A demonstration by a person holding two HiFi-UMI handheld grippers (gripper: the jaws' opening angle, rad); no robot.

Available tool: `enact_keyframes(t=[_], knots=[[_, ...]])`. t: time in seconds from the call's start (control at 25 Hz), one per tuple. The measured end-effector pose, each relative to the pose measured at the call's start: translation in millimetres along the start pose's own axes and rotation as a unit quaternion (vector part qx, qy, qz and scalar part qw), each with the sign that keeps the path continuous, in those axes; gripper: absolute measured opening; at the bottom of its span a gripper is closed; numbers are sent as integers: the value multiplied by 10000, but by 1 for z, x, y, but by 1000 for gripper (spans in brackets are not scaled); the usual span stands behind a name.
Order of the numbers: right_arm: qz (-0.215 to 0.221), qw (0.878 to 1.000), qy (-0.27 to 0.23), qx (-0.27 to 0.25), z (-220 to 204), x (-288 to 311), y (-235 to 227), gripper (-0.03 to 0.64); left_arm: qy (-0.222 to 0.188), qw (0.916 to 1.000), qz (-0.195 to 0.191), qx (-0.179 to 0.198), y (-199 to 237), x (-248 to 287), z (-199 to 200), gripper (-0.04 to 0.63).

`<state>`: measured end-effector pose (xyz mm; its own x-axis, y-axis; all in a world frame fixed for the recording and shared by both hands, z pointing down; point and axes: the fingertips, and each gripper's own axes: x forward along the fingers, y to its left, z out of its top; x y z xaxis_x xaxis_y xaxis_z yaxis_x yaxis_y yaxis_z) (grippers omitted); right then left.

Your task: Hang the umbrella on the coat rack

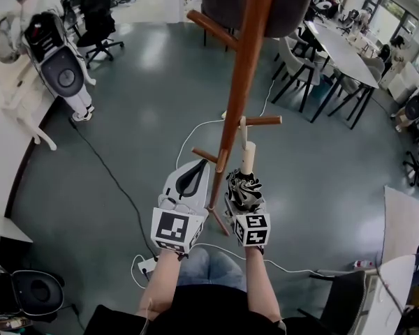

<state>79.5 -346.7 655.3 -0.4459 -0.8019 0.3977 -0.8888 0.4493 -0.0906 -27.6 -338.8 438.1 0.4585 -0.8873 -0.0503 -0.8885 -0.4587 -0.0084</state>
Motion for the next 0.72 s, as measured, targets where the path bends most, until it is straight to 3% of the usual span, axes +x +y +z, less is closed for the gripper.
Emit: enact_keyframes(t=[0.4,0.72], knots=[[268,9989,-387,-2,7,10,15,334,155,9998,-5,-127,5,-4,-40,3],[421,9984,-371,-79,-3,13,20,353,247,9995,-41,-212,-5,-12,-77,3]])
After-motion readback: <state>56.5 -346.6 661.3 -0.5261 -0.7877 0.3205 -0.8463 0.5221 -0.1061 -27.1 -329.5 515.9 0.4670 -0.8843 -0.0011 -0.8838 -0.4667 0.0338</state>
